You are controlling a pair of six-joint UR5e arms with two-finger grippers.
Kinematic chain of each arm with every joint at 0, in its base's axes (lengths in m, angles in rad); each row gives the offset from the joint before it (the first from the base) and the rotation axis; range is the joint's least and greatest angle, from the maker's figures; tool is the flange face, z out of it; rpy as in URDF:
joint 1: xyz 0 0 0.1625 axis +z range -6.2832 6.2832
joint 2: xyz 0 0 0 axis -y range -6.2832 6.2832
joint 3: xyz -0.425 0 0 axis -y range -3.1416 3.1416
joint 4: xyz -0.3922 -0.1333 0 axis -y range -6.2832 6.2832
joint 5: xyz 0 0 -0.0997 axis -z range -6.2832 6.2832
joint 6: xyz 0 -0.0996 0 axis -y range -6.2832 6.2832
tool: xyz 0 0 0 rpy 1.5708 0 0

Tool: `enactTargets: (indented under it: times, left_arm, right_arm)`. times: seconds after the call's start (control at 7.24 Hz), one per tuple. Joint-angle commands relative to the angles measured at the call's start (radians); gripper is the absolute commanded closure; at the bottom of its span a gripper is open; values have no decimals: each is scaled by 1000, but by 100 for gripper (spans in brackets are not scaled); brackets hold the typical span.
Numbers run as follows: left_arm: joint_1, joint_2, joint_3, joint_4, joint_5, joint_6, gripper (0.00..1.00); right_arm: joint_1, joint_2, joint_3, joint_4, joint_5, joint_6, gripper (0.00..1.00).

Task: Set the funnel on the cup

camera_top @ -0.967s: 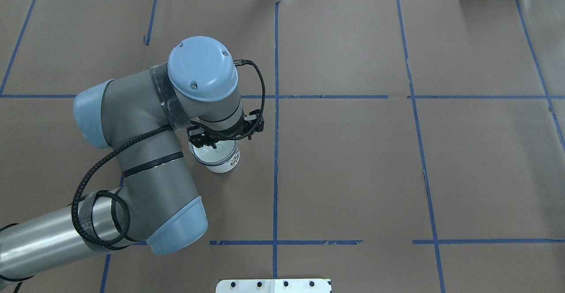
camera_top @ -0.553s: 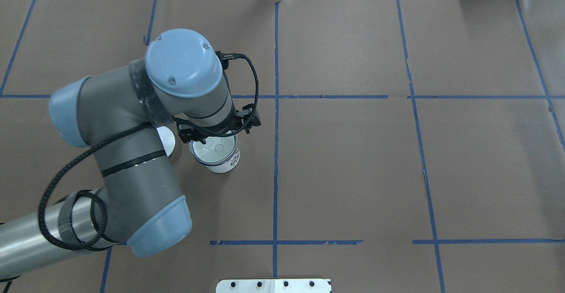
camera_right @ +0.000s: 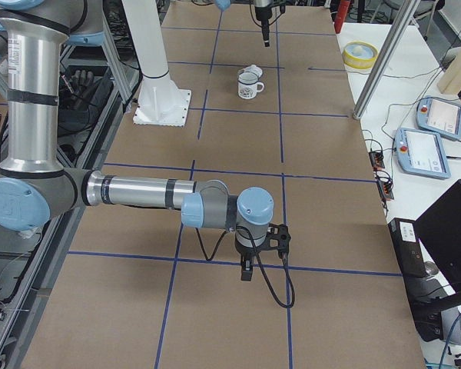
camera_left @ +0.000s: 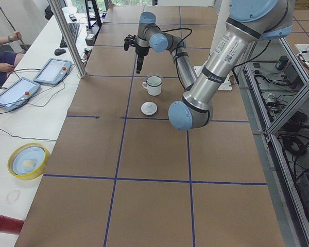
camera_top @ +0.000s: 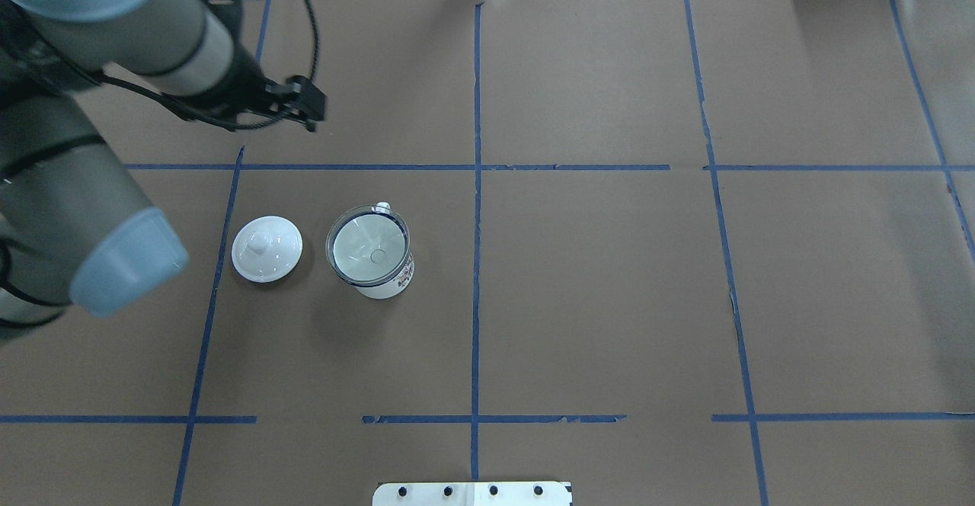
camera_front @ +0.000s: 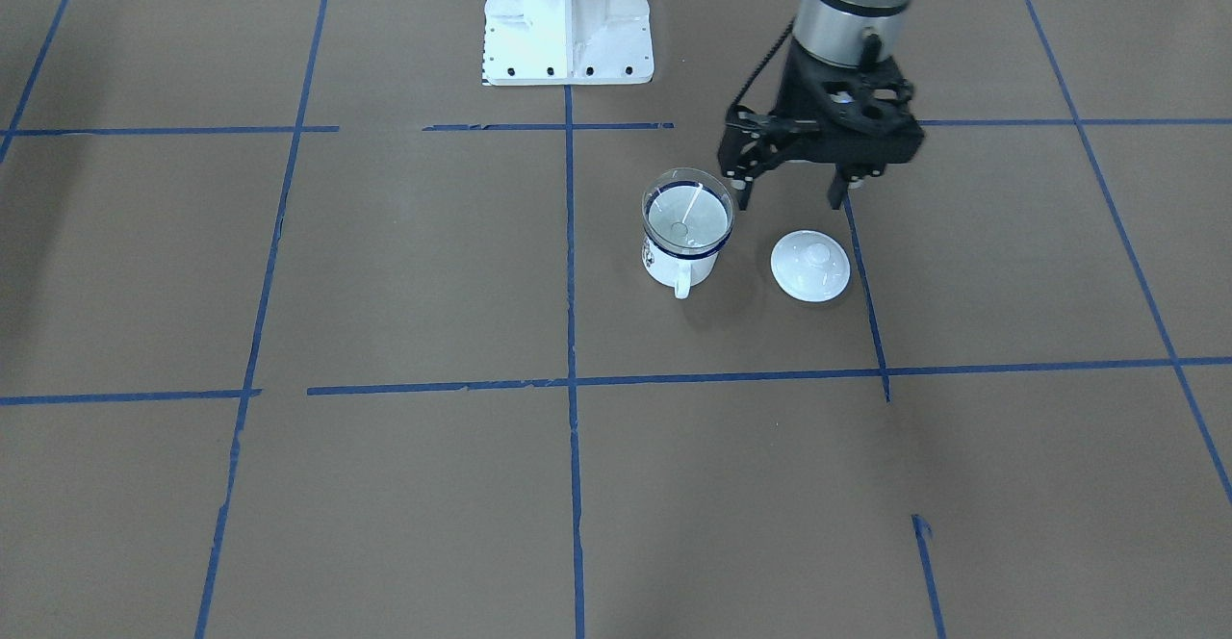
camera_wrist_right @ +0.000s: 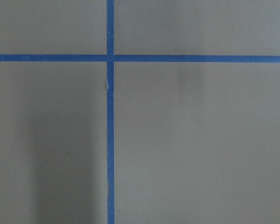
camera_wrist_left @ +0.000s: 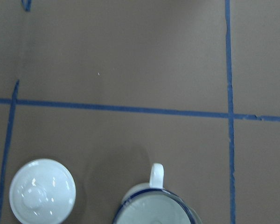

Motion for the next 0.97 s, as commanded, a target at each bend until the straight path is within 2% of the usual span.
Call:
enactTargets:
  times: [0.0, 0.28, 0.55, 0.83]
  left_arm:
    - [-266, 210, 69, -74, -181, 435, 0]
    - [-514, 308, 250, -77, -194, 787, 0]
    - [-694, 347, 454, -85, -252, 1069, 0]
    - [-761, 448, 463, -147, -260, 1125, 0]
  right_arm:
    - [0, 0, 0, 0, 0, 0, 0]
    - [0, 0, 0, 0, 0, 0, 0]
    - [0, 0, 0, 0, 0, 0, 0]
    - [0, 0, -2, 0, 0, 0, 0]
